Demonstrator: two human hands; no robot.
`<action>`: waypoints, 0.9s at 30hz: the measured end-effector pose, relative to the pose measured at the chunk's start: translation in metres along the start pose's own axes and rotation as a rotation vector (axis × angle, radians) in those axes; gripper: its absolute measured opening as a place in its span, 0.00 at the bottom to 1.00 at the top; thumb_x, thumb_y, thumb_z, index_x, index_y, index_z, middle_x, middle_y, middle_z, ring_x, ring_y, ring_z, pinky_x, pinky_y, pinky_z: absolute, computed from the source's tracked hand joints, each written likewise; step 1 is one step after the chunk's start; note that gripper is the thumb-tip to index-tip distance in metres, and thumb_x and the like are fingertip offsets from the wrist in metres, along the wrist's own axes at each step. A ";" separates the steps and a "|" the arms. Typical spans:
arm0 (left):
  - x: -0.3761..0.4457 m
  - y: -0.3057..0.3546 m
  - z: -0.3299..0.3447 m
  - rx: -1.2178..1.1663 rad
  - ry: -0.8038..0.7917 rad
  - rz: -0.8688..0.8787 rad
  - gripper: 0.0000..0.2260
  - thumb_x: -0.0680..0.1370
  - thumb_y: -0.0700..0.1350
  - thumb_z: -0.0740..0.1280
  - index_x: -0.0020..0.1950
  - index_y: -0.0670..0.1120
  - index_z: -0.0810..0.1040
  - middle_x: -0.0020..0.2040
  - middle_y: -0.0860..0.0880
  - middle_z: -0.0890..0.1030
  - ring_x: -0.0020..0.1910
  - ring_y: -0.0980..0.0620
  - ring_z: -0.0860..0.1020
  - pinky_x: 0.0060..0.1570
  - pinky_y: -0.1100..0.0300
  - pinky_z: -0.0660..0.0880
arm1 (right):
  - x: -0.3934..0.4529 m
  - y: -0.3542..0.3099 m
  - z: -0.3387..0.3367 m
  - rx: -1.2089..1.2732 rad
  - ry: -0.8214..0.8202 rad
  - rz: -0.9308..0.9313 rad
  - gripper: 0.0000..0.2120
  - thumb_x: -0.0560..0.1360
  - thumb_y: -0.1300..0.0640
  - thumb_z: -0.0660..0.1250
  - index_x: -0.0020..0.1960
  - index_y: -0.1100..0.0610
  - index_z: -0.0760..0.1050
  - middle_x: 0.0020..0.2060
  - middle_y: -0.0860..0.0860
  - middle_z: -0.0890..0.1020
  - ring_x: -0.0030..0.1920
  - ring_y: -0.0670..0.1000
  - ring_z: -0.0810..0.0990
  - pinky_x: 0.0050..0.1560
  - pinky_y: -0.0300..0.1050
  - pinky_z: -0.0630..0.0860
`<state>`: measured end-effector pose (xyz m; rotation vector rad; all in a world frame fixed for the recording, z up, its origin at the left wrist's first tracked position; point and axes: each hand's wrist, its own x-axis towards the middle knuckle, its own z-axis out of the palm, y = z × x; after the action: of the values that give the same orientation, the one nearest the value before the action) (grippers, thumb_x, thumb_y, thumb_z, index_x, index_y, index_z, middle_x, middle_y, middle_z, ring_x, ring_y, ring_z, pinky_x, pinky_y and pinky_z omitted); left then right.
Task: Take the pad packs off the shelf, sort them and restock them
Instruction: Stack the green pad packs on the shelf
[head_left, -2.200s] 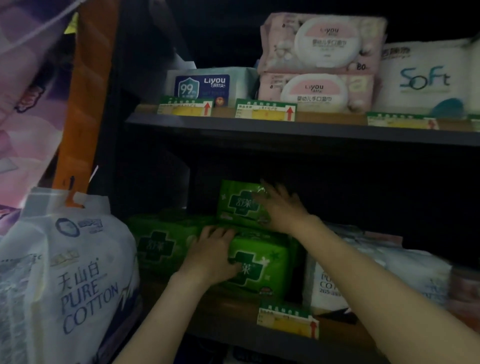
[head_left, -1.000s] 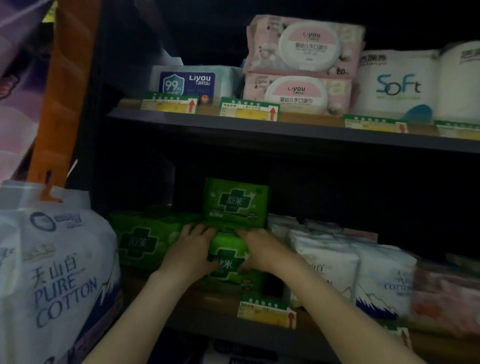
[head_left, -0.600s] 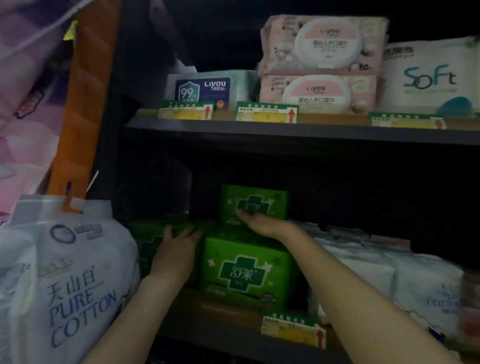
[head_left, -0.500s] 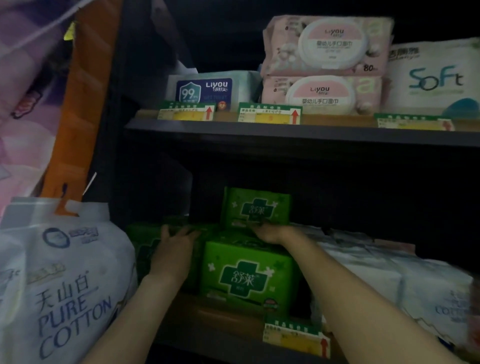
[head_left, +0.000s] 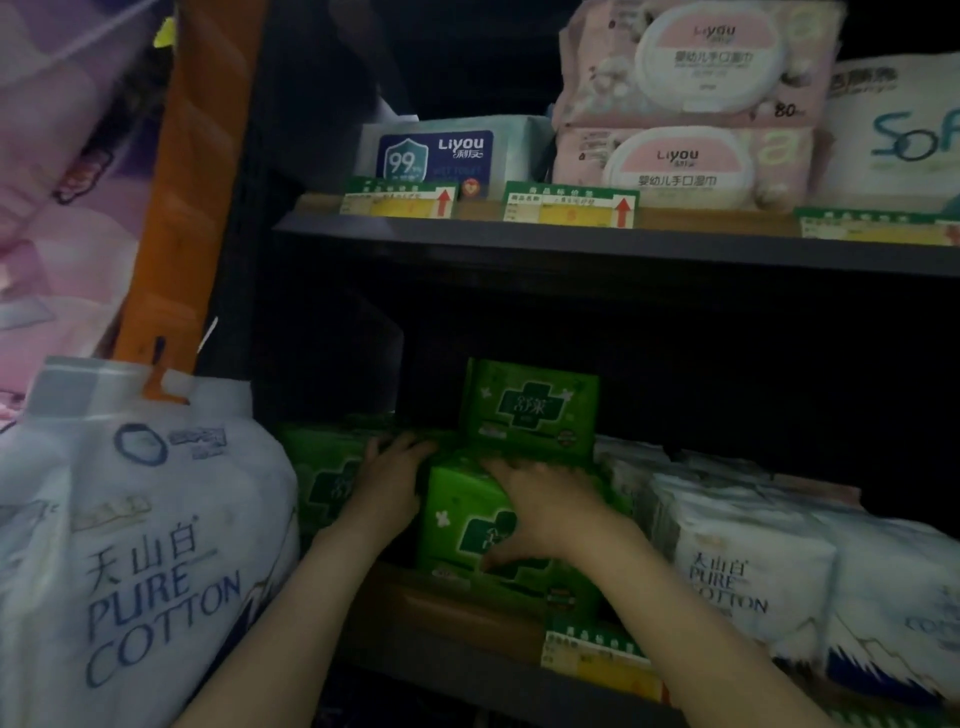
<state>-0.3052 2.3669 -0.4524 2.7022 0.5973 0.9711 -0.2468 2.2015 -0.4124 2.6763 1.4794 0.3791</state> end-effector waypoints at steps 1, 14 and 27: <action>-0.006 -0.002 -0.004 -0.038 0.040 0.005 0.23 0.79 0.37 0.60 0.73 0.51 0.63 0.74 0.50 0.60 0.72 0.41 0.54 0.70 0.56 0.52 | 0.000 0.001 0.004 -0.060 0.050 -0.010 0.45 0.67 0.40 0.72 0.75 0.47 0.52 0.67 0.52 0.70 0.64 0.56 0.71 0.63 0.52 0.68; 0.001 -0.028 -0.001 -0.144 -0.055 -0.171 0.30 0.77 0.34 0.63 0.73 0.56 0.60 0.77 0.43 0.45 0.73 0.37 0.56 0.69 0.50 0.62 | 0.004 0.007 0.012 -0.067 0.124 -0.039 0.46 0.66 0.40 0.73 0.76 0.46 0.51 0.70 0.51 0.66 0.66 0.54 0.70 0.61 0.50 0.70; -0.017 -0.008 -0.017 0.040 -0.199 -0.253 0.36 0.77 0.52 0.64 0.76 0.54 0.44 0.77 0.47 0.44 0.73 0.31 0.46 0.68 0.41 0.60 | 0.024 -0.018 -0.022 0.366 0.120 0.013 0.23 0.77 0.39 0.57 0.61 0.55 0.75 0.58 0.53 0.77 0.56 0.52 0.76 0.51 0.40 0.71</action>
<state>-0.3306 2.3679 -0.4515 2.6307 0.8971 0.6244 -0.2551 2.2297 -0.3902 2.9888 1.7141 0.2991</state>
